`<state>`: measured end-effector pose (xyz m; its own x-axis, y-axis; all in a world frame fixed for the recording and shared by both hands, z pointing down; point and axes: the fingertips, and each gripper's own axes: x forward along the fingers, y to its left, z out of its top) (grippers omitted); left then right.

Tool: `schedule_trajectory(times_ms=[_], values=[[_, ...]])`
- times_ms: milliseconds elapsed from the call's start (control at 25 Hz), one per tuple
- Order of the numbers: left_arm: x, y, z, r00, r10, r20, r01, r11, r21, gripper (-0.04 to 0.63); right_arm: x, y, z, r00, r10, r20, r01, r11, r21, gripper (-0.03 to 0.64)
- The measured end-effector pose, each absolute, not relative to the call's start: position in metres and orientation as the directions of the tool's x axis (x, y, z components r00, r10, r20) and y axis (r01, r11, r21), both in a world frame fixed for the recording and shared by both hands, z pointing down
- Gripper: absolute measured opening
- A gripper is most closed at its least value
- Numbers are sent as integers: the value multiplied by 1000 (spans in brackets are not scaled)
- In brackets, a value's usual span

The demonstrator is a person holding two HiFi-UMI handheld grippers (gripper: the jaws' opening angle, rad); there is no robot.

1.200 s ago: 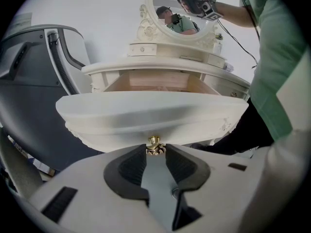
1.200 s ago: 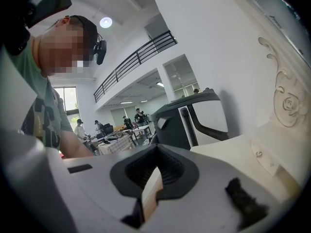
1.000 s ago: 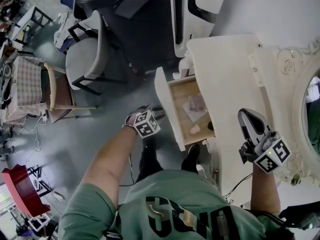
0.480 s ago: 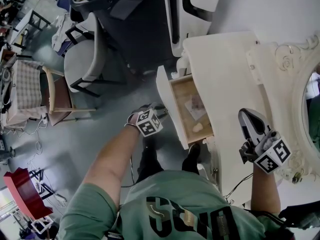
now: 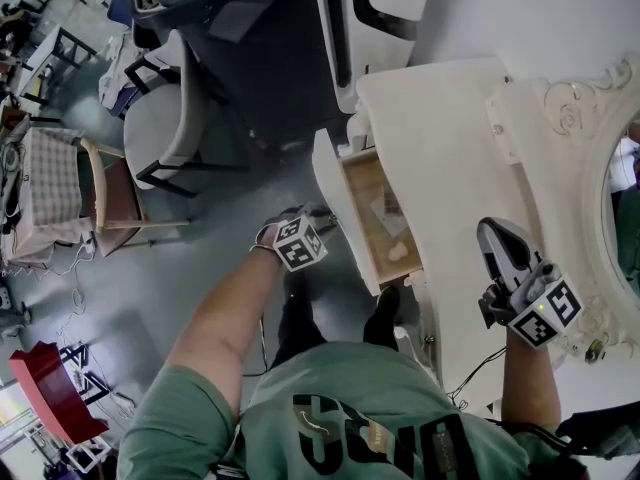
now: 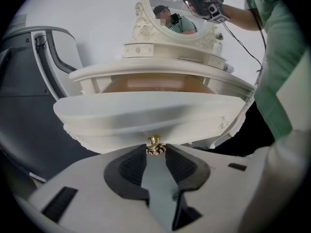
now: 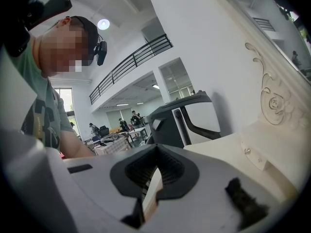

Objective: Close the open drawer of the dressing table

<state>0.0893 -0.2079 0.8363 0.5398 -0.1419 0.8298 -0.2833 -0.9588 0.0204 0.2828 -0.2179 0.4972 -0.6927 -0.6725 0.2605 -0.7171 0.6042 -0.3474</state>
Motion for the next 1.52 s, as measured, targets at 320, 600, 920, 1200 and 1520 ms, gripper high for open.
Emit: schedule_trajectory(times_ms=[320, 600, 920, 1200, 1520], values=[[101, -212, 836, 547, -141, 825, -285, -958, 26, 129, 295, -213, 498, -680, -686, 260, -728, 590, -349, 11], [113, -216, 836, 554, -139, 821, -285, -958, 30, 127, 305, -209, 502, -669, -696, 259, -737, 576, -355, 11], [130, -222, 837, 560, -133, 818, -278, -960, 35, 127, 321, -204, 506, -651, -713, 260, -750, 554, -361, 11], [141, -226, 837, 564, -128, 816, -271, -962, 37, 127, 332, -201, 508, -639, -725, 257, -758, 540, -365, 11], [156, -231, 838, 570, -121, 813, -262, -964, 41, 127, 344, -200, 511, -628, -735, 257, -766, 524, -372, 11]])
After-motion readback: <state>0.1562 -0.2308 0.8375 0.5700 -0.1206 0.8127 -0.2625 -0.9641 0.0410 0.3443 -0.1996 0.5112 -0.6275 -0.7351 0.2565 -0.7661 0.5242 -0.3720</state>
